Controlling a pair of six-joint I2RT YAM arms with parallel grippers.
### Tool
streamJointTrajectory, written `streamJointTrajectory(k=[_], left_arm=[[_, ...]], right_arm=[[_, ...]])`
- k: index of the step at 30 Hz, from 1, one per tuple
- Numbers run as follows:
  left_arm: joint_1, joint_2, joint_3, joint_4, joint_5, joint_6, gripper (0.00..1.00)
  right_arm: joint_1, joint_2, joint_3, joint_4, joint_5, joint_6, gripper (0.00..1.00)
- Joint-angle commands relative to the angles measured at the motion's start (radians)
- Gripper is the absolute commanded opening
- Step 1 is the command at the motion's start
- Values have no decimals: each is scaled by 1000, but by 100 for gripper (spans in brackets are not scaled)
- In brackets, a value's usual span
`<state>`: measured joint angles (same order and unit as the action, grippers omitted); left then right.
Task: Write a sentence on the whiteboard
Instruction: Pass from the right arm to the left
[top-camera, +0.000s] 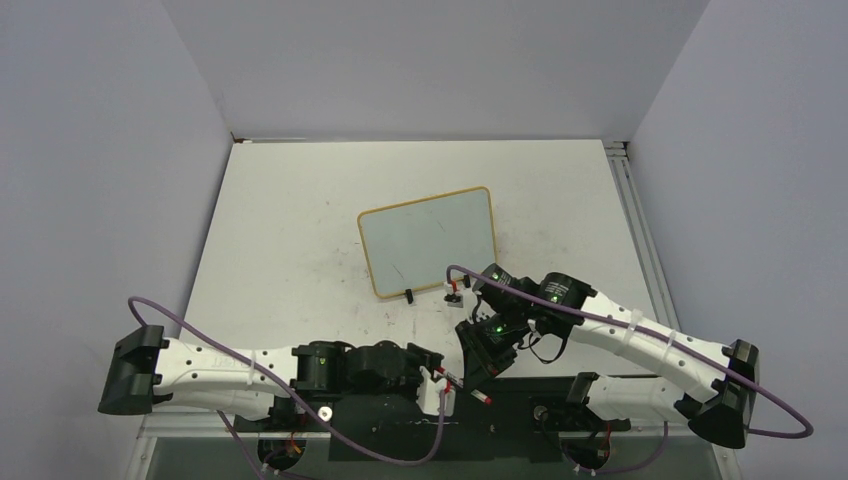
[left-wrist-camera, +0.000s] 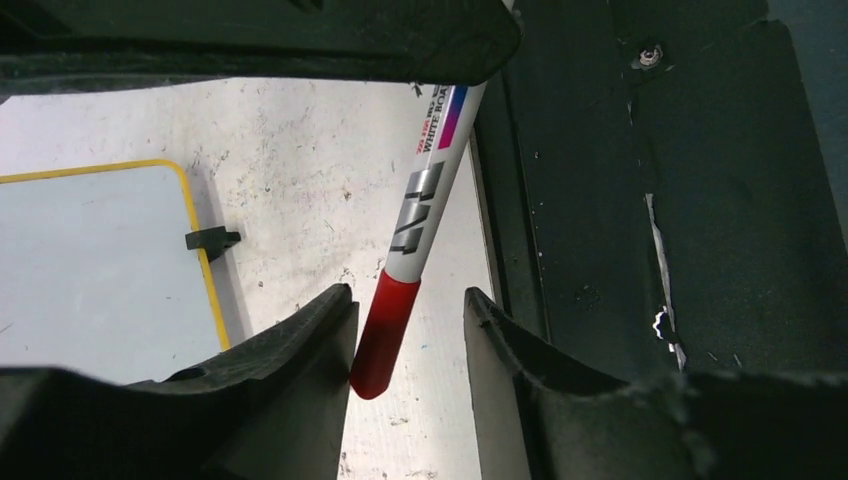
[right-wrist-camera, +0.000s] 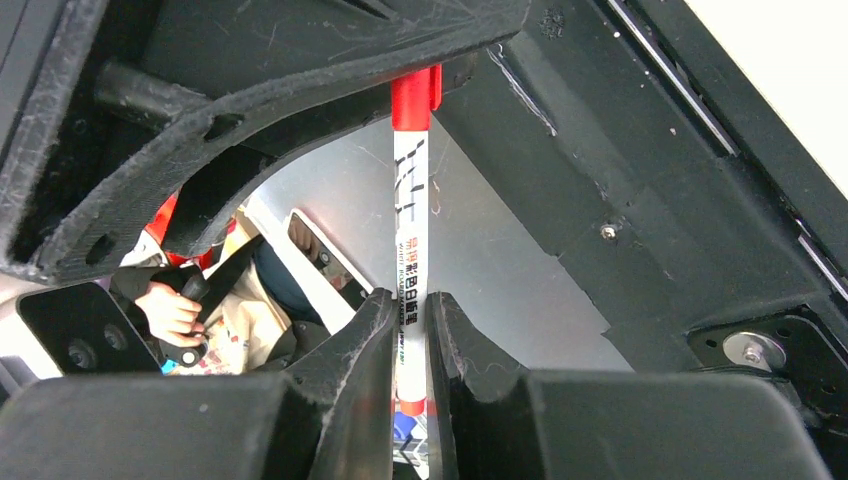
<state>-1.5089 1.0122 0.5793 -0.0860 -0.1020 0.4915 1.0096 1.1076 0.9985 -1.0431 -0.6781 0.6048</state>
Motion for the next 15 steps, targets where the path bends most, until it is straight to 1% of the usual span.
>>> streamJointTrajectory(k=[1,4,6,7,8,10,11,12,14,15], left_arm=[[-16,-13,41,45,0,-8,37],[-16,-3,49,34,3,-37,15],[-15,2,59,21,-24,-75,0],[-15,1,65,14,-35,-98,0],[-12,-2,73,1,-48,-115,0],[13,-21,83,-18,-34,-136,0],[35,-32,94,-34,4,-146,0],[71,-43,107,-48,58,-159,0],[154,-52,142,-80,195,-195,0],[189,-48,161,-99,249,-209,0]], right_arm=[[4,12,38,-6,-15,-12,5],[4,14,40,-3,-15,-11,5],[4,16,56,-4,2,-3,5],[4,12,67,-1,18,6,6],[2,6,77,4,36,24,12],[-6,-13,94,12,82,68,30],[-13,-31,99,8,110,86,45],[-22,-46,102,3,134,101,57],[-45,-79,119,-4,184,124,78],[-55,-96,131,-1,218,131,85]])
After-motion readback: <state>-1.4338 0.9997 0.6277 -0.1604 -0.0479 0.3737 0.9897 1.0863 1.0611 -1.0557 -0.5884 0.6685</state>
